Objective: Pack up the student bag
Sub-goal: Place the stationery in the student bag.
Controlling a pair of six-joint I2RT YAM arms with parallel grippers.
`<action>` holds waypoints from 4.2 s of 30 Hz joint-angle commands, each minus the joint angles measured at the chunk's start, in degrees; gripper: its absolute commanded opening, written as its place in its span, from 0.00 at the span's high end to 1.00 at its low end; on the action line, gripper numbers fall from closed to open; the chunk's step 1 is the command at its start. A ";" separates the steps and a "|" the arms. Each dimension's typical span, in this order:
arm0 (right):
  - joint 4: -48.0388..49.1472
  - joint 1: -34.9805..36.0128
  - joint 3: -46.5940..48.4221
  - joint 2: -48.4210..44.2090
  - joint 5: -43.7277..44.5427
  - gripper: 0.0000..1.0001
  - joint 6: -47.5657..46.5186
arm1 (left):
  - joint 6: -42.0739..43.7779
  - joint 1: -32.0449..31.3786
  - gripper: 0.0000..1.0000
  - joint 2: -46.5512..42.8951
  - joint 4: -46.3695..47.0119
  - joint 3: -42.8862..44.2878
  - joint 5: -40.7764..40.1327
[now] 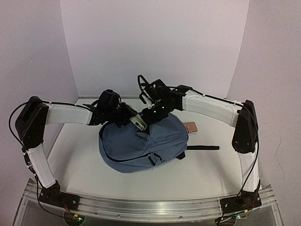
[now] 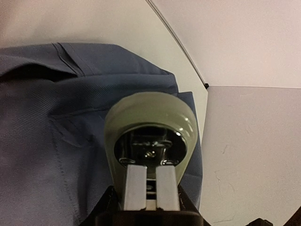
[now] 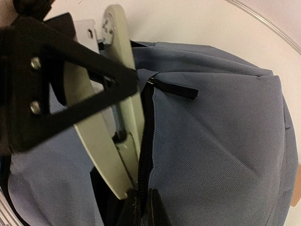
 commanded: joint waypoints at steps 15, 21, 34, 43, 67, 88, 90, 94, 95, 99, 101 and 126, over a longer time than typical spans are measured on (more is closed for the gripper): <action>4.12 -3.48 0.71 -4.27 -1.32 1.00 4.99 | -7.73 -6.43 1.00 5.42 31.98 -8.29 10.17; 4.39 -4.51 1.09 -4.21 -2.18 1.00 5.31 | -4.65 -6.79 1.00 2.74 24.66 -8.78 12.92; 9.96 -4.91 -3.37 -8.04 -6.67 1.00 4.07 | -8.18 -7.29 1.00 12.11 28.78 -2.99 21.68; 11.77 -7.95 -4.60 -9.12 -0.43 1.00 7.14 | -6.33 -9.03 1.00 10.46 24.91 -3.56 22.43; 15.63 -6.97 -13.19 -15.68 -10.36 1.00 2.69 | 6.43 -10.45 1.00 14.58 9.09 10.05 25.64; 20.66 -8.59 -5.56 -10.12 -14.04 1.00 4.88 | 13.35 -12.91 1.00 17.42 1.67 9.39 31.66; 21.66 -8.59 -6.06 -10.69 -16.72 1.00 5.20 | 12.19 -12.91 1.00 19.39 3.39 9.53 32.81; 22.95 -8.03 -8.83 -13.33 -21.87 1.00 2.98 | 4.76 -11.79 1.00 22.82 12.83 6.65 34.94; 22.96 -7.98 -9.78 -14.08 -22.91 1.00 2.63 | 3.23 -11.20 1.00 22.61 14.87 5.27 34.31; 22.74 -7.97 -14.69 -16.72 -23.72 1.00 1.11 | 4.62 -9.03 0.97 19.51 9.30 5.54 30.43; 22.29 -7.97 -17.19 -17.46 -22.33 1.00 -0.84 | 8.64 -8.87 0.91 18.46 1.38 9.33 27.77; 12.12 -8.06 -17.64 -15.75 -6.52 0.81 -3.31 | 8.72 -8.21 0.51 4.71 -0.66 1.13 19.17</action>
